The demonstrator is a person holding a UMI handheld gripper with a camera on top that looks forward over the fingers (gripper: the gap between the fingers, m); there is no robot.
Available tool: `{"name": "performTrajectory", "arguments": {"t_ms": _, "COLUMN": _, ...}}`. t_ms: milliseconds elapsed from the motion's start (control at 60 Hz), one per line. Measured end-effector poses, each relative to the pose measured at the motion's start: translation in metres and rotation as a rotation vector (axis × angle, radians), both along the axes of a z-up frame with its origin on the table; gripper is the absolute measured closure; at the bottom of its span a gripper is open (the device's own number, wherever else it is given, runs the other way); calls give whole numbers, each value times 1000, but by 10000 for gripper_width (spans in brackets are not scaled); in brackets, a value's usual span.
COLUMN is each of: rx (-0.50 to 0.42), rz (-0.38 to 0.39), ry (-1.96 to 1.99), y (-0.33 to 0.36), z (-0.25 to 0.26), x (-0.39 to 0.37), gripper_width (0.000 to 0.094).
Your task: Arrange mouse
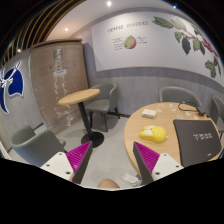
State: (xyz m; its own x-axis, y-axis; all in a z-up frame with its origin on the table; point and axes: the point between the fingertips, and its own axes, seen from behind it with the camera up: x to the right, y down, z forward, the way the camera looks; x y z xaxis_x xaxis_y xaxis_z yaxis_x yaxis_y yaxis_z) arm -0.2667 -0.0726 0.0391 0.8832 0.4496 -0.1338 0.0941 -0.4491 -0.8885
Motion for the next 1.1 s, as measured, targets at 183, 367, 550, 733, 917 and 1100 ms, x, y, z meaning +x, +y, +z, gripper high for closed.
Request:
{"name": "performTrajectory", "arguments": {"t_ms": 183, "rx": -2, "rz": -120, "ry": -94, "y": 40, "z": -15, "x": 80, "gripper_width": 94}}
{"name": "performTrajectory", "arguments": {"t_ms": 367, "rx": -76, "rz": -185, "ry": -171, "y": 70, "z": -43, "x": 119, "gripper_width": 96}}
{"name": "performTrajectory", "arguments": {"t_ms": 550, "rx": -125, "rz": -184, "ry": -206, "y": 108, "z": -57, "x": 130, "gripper_width": 98}}
{"name": "performTrajectory", "arguments": {"t_ms": 733, "rx": -176, "rz": -161, "ry": -169, "y": 139, "z": -56, "x": 124, "gripper_width": 97}}
{"name": "performTrajectory", "arguments": {"t_ms": 917, "rx": -178, "rz": -167, "ry": -214, "y": 173, "z": -59, "x": 124, "gripper_width": 146}}
{"name": "performTrajectory", "arguments": {"t_ms": 1100, "rx": -176, "rz": -144, "ry": -220, "y": 191, "z": -60, "x": 117, "gripper_width": 371}}
